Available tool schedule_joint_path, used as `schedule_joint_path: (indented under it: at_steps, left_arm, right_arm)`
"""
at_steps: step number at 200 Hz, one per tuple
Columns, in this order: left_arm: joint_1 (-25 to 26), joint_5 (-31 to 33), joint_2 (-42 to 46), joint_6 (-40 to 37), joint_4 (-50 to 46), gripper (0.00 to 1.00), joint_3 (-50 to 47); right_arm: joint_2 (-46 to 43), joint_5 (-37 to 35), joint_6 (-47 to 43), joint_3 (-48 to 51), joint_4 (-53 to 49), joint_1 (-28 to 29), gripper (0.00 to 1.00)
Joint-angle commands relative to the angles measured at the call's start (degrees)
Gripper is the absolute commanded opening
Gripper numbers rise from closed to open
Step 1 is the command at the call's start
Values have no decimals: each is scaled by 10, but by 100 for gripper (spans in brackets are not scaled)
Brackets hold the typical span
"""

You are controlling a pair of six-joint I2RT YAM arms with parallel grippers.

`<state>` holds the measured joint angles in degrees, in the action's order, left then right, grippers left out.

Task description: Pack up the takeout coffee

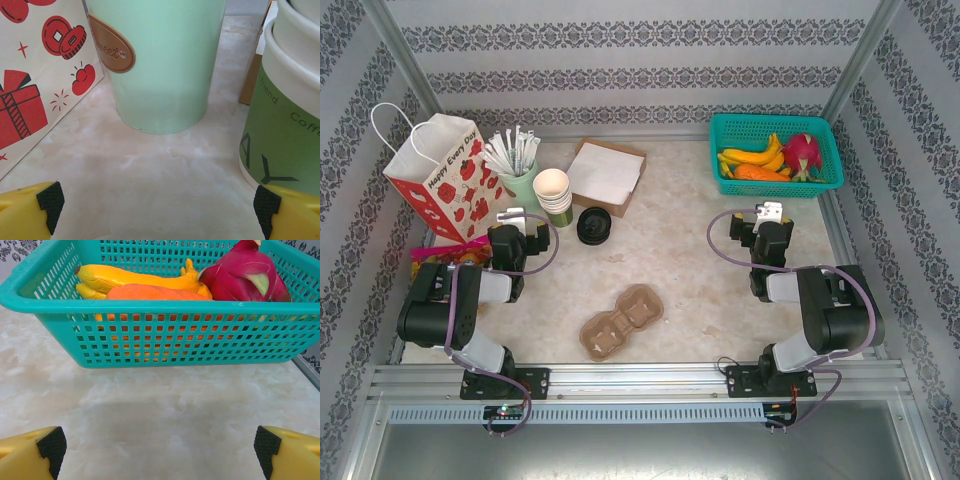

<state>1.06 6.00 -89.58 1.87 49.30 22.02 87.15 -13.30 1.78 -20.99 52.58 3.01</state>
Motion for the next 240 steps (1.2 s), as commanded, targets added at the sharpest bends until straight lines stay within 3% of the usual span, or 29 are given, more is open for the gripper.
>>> schedule_joint_path:
  at_steps: [1,51,92,119,140,155,179,204,220,240]
  left_arm:
    - [-2,-11,0,-6,4,100,7]
    - [-2,-60,52,-24,-106,100,43]
    - [6,-52,130,6,-239,100,76]
    - [6,-15,205,82,-286,100,73]
    - [6,37,255,193,-449,100,126]
    - [6,36,282,271,-555,100,163]
    - [6,9,328,375,-670,100,189]
    - [6,-19,328,427,-800,100,260]
    - [12,-62,297,440,-838,100,305]
    - [34,-72,243,457,-885,100,361]
  right_arm:
    - [-7,-5,15,4,18,-1,98]
    - [-53,29,5,10,2,-3,98]
    - [-152,45,1,-23,-140,5,98]
    - [-220,91,70,-69,-286,7,98]
    - [-254,160,139,-92,-352,10,98]
    - [-265,200,208,-111,-390,15,98]
    - [-252,233,322,-150,-474,22,98]
    - [-207,256,385,-202,-576,30,98]
    - [-159,269,371,-277,-690,50,98]
    - [-98,213,329,-368,-806,103,98]
